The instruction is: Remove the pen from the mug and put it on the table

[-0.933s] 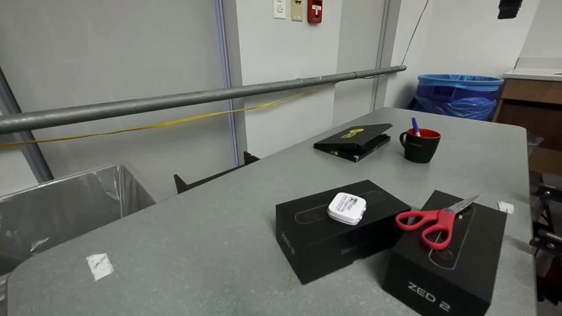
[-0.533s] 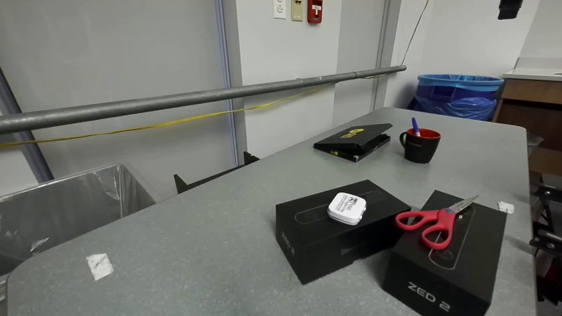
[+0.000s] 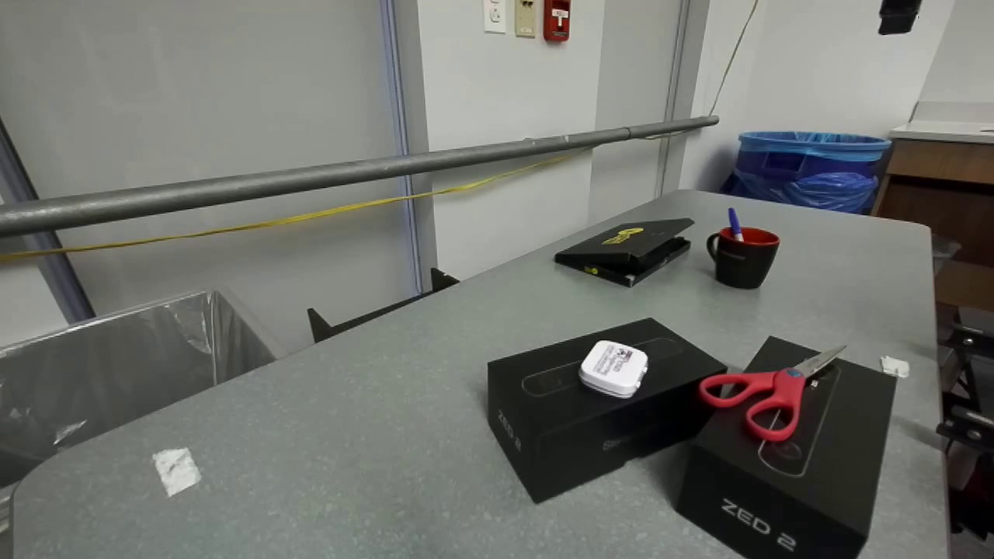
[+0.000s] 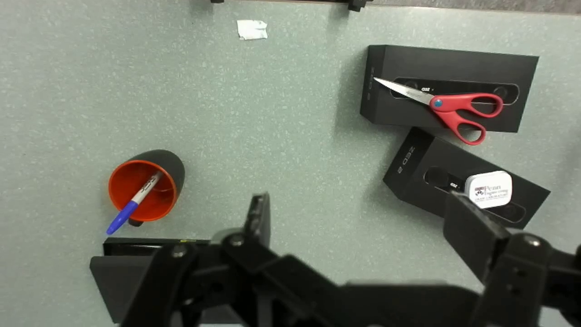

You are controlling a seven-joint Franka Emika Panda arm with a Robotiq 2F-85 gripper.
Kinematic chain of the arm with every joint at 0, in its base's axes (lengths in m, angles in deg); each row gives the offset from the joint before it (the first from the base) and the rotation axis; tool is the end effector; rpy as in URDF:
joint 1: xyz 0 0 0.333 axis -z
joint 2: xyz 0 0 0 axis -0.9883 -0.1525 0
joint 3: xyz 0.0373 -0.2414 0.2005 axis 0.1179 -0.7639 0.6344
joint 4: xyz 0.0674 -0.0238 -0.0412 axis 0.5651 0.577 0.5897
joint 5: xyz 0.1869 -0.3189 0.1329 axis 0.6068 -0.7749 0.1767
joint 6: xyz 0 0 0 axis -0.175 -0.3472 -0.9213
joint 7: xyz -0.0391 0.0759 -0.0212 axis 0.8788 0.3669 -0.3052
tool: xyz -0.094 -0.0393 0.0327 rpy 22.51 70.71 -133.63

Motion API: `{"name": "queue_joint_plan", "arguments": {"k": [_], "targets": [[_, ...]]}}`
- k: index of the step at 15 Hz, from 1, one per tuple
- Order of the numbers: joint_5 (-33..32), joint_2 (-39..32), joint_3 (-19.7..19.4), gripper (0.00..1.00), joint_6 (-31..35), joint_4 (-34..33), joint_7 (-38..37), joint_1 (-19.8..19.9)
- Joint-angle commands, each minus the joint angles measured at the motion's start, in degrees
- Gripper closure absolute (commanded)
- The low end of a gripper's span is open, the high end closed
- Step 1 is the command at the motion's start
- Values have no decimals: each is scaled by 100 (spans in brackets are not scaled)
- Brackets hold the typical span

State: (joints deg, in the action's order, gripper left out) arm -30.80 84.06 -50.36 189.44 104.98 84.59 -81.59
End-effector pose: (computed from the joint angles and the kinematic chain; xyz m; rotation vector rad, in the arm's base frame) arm 0.3711 0.0002 0.4768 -3.1062 -0.0219 -0.0010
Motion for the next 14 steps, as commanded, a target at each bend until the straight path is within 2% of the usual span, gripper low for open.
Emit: {"name": "queue_joint_plan", "arguments": {"k": [1,4,8,9,10,14], "targets": [[-273,-96,68,0,778,248,-366,255],[-673,-457,-46,0,1971,621,-782,711],[-1345,-1266,-178,0,3664,979,-1416,1536],[-1429,-1439,-201,0,3715,965,-1579,1706],[-1157,-1064,-249,0,3331,992,-1163,1393],[-1193,-1203,-260,0,3414,996,-1160,1432]]}}
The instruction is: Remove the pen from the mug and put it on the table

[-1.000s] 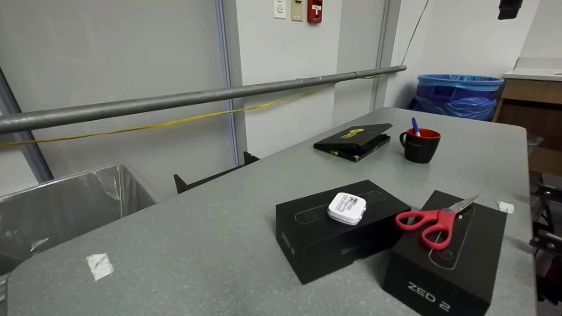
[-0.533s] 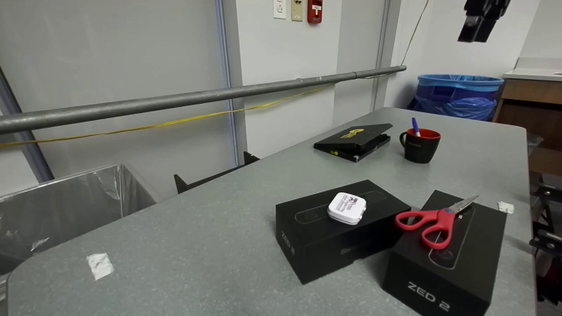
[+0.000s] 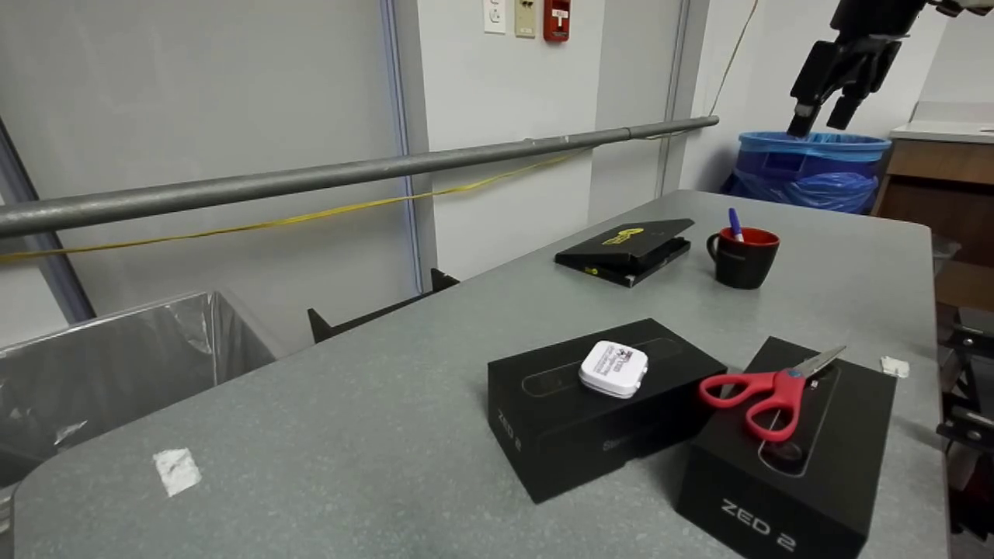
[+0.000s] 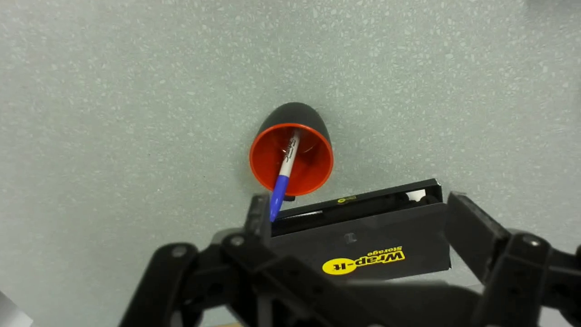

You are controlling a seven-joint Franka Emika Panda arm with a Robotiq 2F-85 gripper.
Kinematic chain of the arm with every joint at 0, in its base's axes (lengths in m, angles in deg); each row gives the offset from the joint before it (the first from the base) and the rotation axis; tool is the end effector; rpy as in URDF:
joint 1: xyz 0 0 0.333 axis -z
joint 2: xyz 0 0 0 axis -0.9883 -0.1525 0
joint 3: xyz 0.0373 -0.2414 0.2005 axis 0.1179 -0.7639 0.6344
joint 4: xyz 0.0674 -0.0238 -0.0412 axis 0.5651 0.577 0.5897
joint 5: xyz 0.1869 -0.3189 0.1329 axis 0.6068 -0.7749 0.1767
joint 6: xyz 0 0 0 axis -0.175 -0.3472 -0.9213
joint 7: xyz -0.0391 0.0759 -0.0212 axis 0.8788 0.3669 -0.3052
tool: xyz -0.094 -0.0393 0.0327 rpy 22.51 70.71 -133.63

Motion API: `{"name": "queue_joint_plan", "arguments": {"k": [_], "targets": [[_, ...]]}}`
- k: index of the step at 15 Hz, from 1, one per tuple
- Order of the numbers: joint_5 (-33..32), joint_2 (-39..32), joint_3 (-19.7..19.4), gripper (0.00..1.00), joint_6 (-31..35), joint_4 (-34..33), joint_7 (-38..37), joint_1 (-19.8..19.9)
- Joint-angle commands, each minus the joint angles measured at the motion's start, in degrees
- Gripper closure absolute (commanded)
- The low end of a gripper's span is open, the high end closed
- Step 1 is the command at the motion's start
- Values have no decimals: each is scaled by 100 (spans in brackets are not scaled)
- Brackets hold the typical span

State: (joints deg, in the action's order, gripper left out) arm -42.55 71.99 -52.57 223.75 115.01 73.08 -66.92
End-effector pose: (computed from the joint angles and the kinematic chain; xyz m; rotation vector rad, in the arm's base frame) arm 0.3907 -0.1179 0.3708 2.9729 -0.5086 0.3135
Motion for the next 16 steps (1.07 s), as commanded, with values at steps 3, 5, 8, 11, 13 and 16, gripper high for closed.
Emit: {"name": "queue_joint_plan", "arguments": {"k": [3,5,8,11,13,16], "targets": [[-16,55,-30,0,-19,-8,-8,-40],[-222,-392,114,0,152,-137,-355,92],[-636,-971,242,0,565,-246,-1045,311],[-1214,-1559,246,0,1041,-462,-1892,455],[-1592,-1937,147,0,1202,-671,-2353,439],[-1975,-2501,-152,0,1355,-1034,-2880,243]]}}
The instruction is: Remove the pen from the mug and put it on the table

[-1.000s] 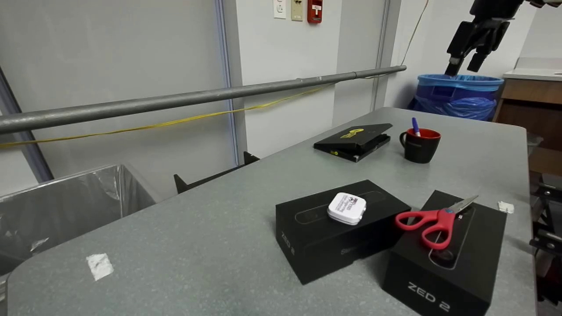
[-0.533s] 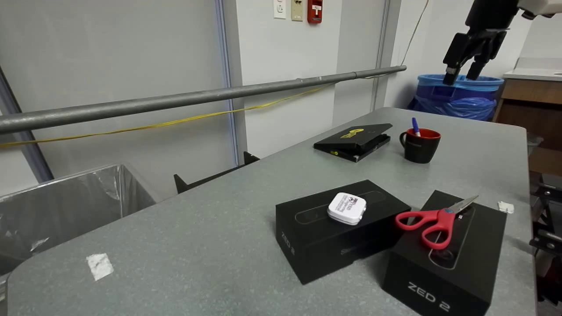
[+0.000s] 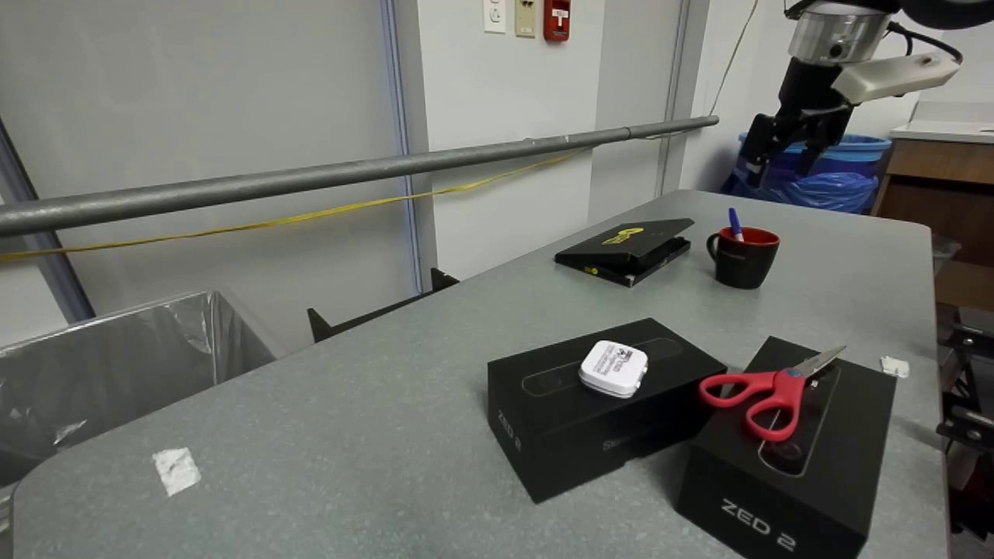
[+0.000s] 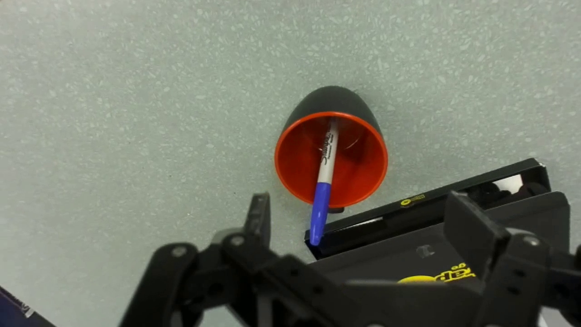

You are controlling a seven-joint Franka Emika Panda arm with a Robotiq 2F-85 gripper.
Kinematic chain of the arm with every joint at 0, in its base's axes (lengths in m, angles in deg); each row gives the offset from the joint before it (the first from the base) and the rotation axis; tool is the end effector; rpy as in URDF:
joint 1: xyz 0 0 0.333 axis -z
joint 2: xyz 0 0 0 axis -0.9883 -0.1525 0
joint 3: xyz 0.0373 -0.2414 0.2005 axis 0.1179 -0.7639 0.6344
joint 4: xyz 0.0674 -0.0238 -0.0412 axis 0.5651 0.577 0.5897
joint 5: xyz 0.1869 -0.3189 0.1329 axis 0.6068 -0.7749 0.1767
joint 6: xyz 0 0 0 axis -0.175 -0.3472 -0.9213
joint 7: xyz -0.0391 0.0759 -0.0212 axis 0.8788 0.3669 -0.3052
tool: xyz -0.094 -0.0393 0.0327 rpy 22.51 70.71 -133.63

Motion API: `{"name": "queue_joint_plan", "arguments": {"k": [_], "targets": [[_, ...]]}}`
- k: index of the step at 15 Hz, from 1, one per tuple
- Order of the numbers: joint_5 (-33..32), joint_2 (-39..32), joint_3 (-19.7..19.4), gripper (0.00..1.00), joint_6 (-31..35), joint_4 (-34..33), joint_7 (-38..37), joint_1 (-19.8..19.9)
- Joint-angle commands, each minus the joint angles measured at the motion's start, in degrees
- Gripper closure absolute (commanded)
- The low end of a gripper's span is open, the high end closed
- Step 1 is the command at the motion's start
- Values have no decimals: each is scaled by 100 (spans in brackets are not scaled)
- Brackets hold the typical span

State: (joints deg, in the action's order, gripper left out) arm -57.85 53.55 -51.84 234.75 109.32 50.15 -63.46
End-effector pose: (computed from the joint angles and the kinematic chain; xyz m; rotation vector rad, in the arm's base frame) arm 0.4329 -0.1398 0.2917 2.8324 -0.7724 0.2980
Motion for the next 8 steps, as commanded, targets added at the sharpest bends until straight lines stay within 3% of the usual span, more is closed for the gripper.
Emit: {"name": "queue_joint_plan", "arguments": {"k": [1,8], "targets": [[-509,-813,-342,0,289,-580,-691,-186],[-256,-1786,-1061,0,396,-1250,-724,-835]]}}
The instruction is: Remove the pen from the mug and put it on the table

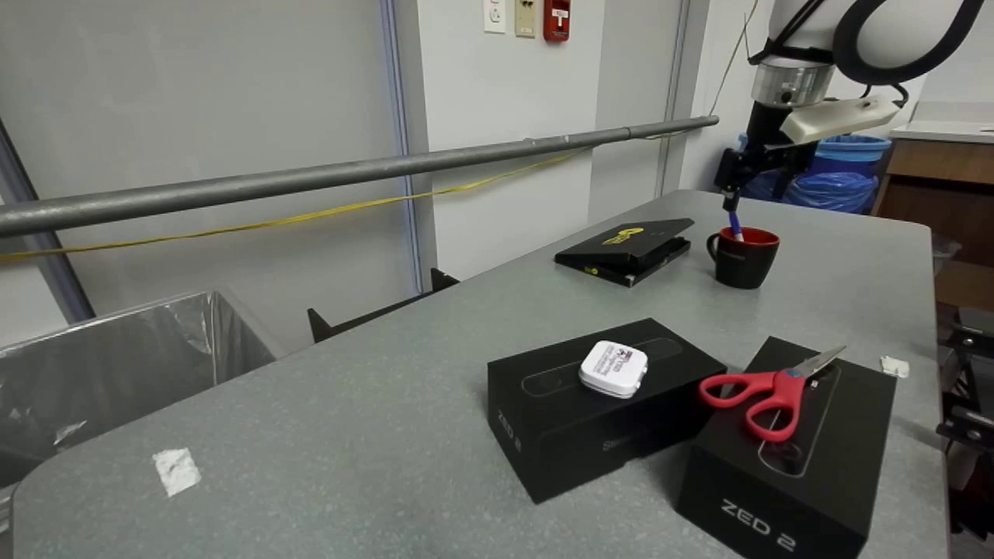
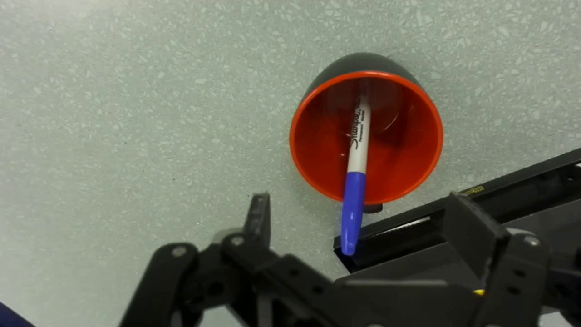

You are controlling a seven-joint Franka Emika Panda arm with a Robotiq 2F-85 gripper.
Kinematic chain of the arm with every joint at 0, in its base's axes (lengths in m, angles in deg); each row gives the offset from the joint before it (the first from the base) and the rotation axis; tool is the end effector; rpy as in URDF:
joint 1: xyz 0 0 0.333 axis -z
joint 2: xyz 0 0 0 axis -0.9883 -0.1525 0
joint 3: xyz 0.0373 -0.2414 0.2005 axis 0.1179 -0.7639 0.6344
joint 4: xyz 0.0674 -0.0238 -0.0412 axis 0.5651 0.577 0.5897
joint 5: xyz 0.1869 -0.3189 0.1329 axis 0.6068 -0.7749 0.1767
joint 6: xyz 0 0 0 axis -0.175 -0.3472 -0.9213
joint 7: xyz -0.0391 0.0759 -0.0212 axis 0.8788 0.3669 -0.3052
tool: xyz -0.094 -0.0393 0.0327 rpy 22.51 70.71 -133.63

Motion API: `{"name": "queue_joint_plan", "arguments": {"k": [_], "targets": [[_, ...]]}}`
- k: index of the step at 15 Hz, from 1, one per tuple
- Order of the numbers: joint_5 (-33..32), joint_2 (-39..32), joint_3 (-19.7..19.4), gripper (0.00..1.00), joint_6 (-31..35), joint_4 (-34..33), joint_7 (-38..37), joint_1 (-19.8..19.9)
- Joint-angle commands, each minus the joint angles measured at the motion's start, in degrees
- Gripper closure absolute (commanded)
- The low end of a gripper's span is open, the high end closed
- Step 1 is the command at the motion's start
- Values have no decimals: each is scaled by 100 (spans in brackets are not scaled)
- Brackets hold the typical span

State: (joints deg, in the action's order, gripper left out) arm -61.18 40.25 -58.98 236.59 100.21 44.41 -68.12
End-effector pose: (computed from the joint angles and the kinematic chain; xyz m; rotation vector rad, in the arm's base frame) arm 0.4703 -0.1736 0.2435 2.7723 -0.8696 0.2446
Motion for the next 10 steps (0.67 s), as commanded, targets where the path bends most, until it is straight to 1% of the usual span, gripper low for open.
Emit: {"name": "queue_joint_plan", "arguments": {"k": [1,9,10], "targets": [[108,-543,-429,0,217,-399,-154,-458],[243,-1028,-1055,0,639,-647,-418,-1097],[266,-1070,-1123,20,692,-663,-423,-1158]]}}
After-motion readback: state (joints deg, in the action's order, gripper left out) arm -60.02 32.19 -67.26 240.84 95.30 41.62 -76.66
